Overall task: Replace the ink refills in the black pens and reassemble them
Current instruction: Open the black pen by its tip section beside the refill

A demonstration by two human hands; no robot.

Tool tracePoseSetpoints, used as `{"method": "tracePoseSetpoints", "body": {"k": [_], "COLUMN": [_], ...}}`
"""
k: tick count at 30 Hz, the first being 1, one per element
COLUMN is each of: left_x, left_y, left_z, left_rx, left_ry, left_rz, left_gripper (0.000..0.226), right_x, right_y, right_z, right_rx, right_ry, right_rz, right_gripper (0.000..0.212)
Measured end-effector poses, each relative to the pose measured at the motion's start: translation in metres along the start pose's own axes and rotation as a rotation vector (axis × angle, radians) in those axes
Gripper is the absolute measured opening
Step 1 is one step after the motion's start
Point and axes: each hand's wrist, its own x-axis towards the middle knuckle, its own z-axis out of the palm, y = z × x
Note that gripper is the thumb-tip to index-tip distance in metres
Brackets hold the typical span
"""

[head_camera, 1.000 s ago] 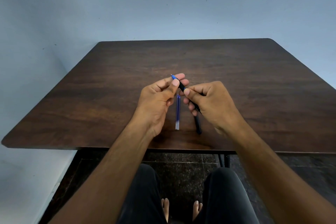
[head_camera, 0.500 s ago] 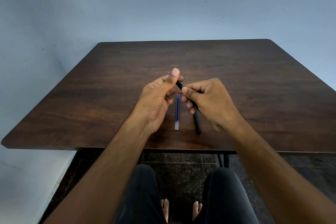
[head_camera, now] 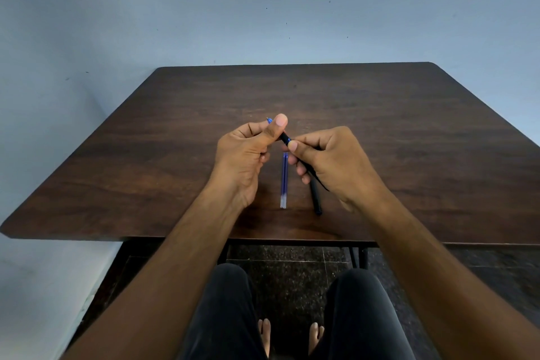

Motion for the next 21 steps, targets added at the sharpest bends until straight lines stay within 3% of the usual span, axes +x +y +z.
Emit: {"method": "tracePoseSetpoints", "body": {"k": [2,9,14,21], "left_x": [0.0011,-0.0064,-0.0055,-0.0013], "left_y": [-0.0002,0.0092,0.0063,0.0054], "left_z": [0.0011,-0.0035,-0.0064,0.0], "left_rx": [0.013,0.171,0.213,0.184], "left_ry": [-0.011,-0.278,-0.174,-0.052], "left_rz": [-0.004,-0.033,0.037,0.029], "left_gripper": [0.028,0.03,0.021,0.036], "right_x": [0.0,0.0016,0.0031,0.0032], "right_y": [0.0001,0.0014,0.0036,0.0037], "right_z": [0.0009,-0.0048,-0.0019,-0.0001], "right_rx": [-0.001,-0.034,-0.003,0.05], "right_ry": [0.001,0.015,0.01,-0.002], "right_rz": [-0.005,-0.018,-0.011,-0.003], "right_gripper": [0.017,0.019,0.017,0.018]}}
